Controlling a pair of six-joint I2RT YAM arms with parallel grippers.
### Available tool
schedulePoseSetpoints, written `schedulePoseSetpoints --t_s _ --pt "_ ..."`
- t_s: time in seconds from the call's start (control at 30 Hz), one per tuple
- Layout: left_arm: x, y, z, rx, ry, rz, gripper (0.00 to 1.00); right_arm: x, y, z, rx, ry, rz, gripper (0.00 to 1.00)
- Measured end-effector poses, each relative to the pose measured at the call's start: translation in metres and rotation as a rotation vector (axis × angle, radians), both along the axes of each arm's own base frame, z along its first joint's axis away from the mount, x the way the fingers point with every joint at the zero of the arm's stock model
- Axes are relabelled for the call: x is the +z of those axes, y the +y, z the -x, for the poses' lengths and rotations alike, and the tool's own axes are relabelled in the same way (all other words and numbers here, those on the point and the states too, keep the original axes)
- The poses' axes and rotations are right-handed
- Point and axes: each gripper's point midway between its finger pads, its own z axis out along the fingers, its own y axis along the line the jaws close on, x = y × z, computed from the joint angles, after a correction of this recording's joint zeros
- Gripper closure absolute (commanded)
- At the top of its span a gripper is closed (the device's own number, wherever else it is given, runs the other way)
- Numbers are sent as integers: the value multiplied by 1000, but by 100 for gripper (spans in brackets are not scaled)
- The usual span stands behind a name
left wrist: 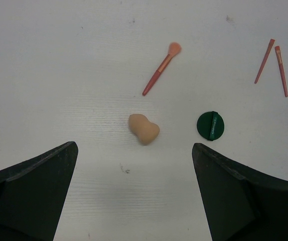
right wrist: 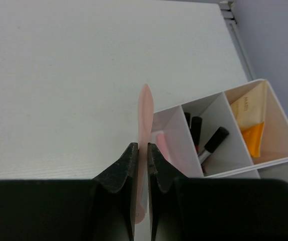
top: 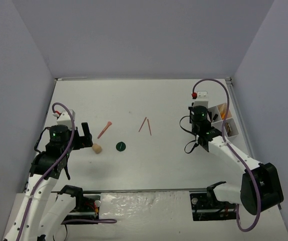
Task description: Organize the makeup
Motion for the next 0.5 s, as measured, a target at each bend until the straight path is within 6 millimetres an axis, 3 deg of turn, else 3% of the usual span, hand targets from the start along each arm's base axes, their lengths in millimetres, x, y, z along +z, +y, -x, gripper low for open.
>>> schedulePoseSetpoints --t_s 0.17,0.5 --pt "1 0 0 0 -3 1 3 2 -25 -8 -33 -35 70 100" --pt "1 0 0 0 -3 1 3 -38 -39 -20 -46 8 162 100"
